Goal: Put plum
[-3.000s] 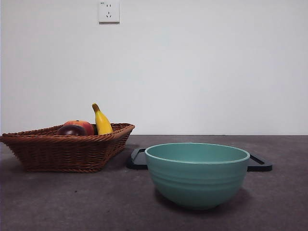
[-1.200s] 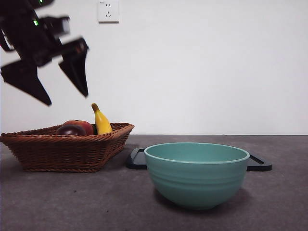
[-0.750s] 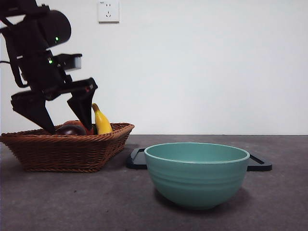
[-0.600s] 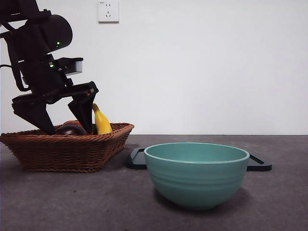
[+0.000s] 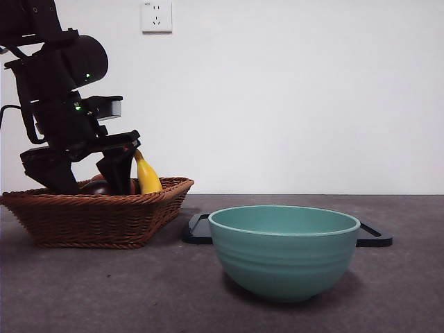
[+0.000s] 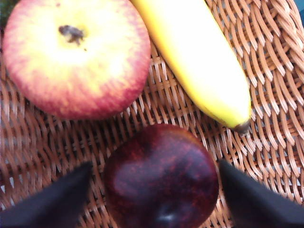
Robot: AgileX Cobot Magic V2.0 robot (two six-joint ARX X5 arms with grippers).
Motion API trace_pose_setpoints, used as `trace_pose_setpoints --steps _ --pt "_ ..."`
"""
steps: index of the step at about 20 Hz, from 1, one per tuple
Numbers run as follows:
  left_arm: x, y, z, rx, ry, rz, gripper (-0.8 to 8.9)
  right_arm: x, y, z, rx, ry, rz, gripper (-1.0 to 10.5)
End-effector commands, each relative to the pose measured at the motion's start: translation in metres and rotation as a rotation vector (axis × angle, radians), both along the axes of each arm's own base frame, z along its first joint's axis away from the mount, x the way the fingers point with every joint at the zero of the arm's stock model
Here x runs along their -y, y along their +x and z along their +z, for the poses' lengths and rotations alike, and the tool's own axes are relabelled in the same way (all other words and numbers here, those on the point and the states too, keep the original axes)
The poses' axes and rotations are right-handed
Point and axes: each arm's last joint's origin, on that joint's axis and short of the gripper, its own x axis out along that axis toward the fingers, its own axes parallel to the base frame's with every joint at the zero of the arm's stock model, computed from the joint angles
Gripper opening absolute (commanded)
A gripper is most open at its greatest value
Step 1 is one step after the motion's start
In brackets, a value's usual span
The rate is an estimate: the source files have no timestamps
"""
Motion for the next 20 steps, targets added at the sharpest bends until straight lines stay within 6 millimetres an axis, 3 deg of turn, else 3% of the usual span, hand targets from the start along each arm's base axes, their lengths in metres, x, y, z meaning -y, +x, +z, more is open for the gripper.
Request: trace_pose_setpoints --steps 1,5,9,16,20 --pt "0.003 0.005 -0.001 0.008 0.006 -0.014 2.8 -0.001 0.0 0.005 0.01 0.008 -0.001 3.8" --pt "0.002 0.002 0.004 0.006 0.006 -0.014 2.47 0.0 0.0 0.005 0.01 0.007 -0.001 3.8" --pt "0.001 -0.01 0.036 0.092 -0.02 -0.019 2.47 0.0 0.0 0.005 0.01 0.007 -0.001 3.8" --pt "0.014 -0.079 0.122 0.244 -0.215 -0.218 2.47 0.0 0.0 0.005 0.01 0.007 -0.001 3.8" --pt "0.042 -0.115 0.143 0.276 -0.299 -0.381 2.47 0.0 0.0 0.005 0.01 0.007 -0.002 3.8"
